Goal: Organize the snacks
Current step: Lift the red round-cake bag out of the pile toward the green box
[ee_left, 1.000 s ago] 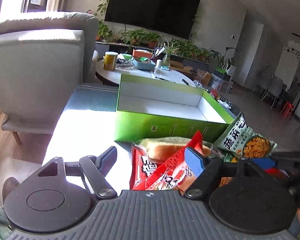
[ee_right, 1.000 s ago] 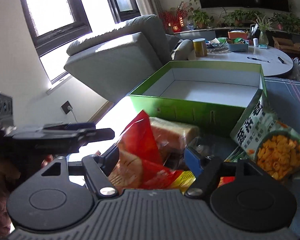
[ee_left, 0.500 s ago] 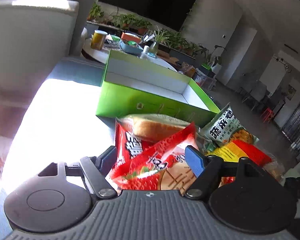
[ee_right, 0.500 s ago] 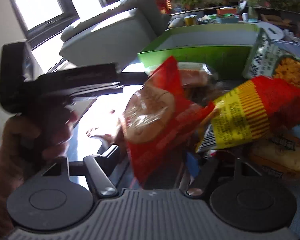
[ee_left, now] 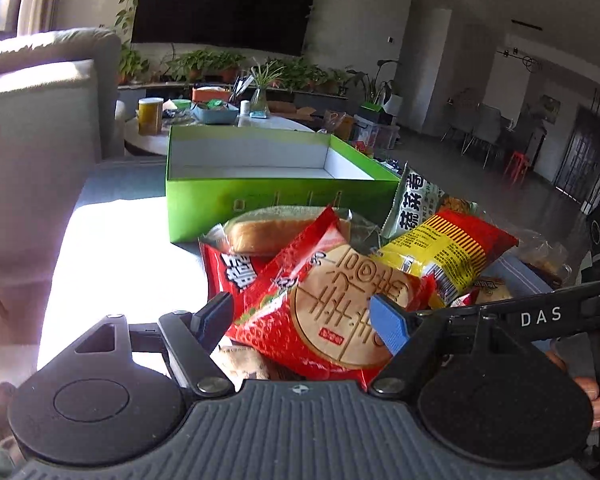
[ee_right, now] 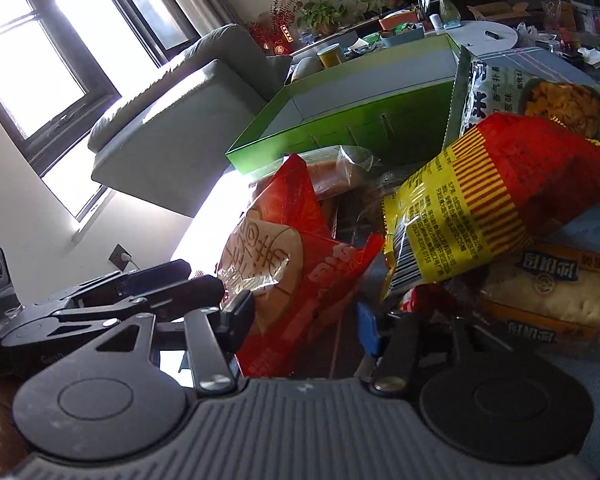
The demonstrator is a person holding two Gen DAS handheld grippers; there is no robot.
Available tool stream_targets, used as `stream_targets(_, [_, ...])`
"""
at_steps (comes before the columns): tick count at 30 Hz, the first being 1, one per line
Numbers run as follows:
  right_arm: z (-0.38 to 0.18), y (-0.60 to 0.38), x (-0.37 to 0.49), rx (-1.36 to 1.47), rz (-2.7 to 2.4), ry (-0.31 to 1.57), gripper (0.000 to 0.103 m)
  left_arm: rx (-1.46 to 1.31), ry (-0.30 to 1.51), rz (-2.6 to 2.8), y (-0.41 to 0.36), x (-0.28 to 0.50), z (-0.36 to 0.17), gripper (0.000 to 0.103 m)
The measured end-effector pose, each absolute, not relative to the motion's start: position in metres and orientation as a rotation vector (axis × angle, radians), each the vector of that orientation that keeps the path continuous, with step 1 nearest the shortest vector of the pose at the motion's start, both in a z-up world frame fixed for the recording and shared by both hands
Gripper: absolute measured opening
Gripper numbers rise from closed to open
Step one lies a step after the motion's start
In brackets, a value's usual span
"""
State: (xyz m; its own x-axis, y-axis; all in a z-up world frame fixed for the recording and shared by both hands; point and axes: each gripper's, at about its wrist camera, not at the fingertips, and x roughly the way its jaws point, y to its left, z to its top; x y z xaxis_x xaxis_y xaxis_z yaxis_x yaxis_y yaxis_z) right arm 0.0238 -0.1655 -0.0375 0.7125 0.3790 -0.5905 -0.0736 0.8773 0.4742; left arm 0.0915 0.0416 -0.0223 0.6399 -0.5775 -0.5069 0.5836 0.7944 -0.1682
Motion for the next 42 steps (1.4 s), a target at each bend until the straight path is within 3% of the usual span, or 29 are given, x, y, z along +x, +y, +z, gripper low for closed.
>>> stream_targets(6, [-0.036,-0.172,0.035,0.550,0.223,0.763,0.090,0.081,0.653,-0.717,0.029,0.123,-0.033,0.075])
stream_targets(16, [-0.031,-0.166,0.051,0.515,0.217,0.792,0.090,-0.107,0.725,-0.747,0.047,0.115,-0.053,0.077])
stream_targets(28, [-0.033,-0.144,0.050,0.428,0.206,0.849,0.090,0.099,0.639,-0.685,0.028,0.086,-0.042,0.079])
stream_targets(33, [-0.035,-0.144,0.054,0.449,0.203,0.840,0.090,0.083,0.632,-0.697,0.028,0.100,-0.052,0.096])
stream_targets(35, [-0.035,-0.141,0.055,0.411,0.205,0.833,0.090,-0.006,0.680,-0.719,0.030,0.110,-0.059,0.097])
stream_targets(37, [-0.035,-0.139,0.055,0.367,0.218,0.812,0.085,-0.067,0.695,-0.718,0.029,0.112,-0.063,0.097])
stream_targets(42, [-0.027,-0.137,0.049,0.338,0.265,0.779,0.077,-0.007,0.653,-0.679,0.016,0.087,-0.044,0.084])
